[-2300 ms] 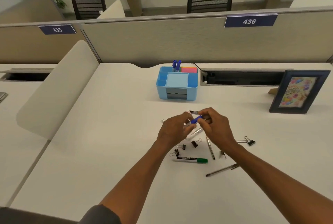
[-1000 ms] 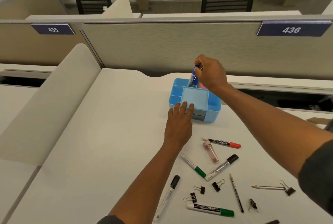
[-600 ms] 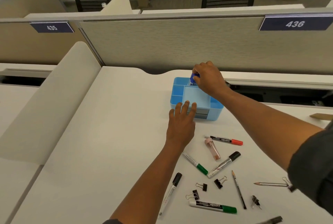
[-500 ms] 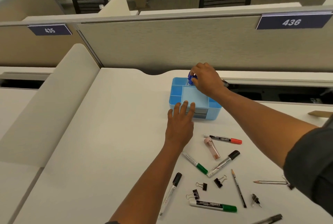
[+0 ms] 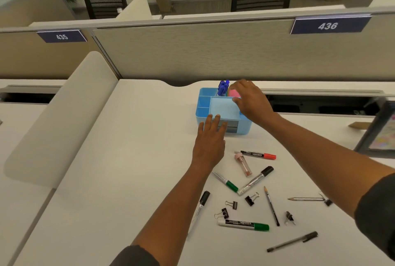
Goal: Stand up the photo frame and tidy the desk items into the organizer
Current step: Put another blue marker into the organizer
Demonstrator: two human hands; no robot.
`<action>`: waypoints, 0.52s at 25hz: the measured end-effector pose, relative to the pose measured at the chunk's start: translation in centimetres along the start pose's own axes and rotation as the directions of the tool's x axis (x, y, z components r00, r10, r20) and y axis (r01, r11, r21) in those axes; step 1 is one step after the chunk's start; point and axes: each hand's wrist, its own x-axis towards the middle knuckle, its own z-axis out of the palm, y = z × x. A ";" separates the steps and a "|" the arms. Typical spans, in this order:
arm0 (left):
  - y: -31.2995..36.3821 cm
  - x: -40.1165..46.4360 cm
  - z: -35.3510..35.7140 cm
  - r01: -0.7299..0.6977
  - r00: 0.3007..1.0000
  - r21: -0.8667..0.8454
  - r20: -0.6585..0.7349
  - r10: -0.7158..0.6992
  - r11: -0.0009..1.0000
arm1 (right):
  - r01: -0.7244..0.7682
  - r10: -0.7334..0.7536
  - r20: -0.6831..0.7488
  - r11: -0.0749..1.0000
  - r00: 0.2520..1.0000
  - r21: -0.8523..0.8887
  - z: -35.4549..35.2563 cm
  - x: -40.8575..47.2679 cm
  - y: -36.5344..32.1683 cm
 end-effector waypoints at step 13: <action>6.8 -6.2 -0.6 -0.004 1.000 -0.053 0.002 0.004 0.999 | -0.162 0.151 0.198 0.986 0.969 0.044 -2.6 -16.4 -1.8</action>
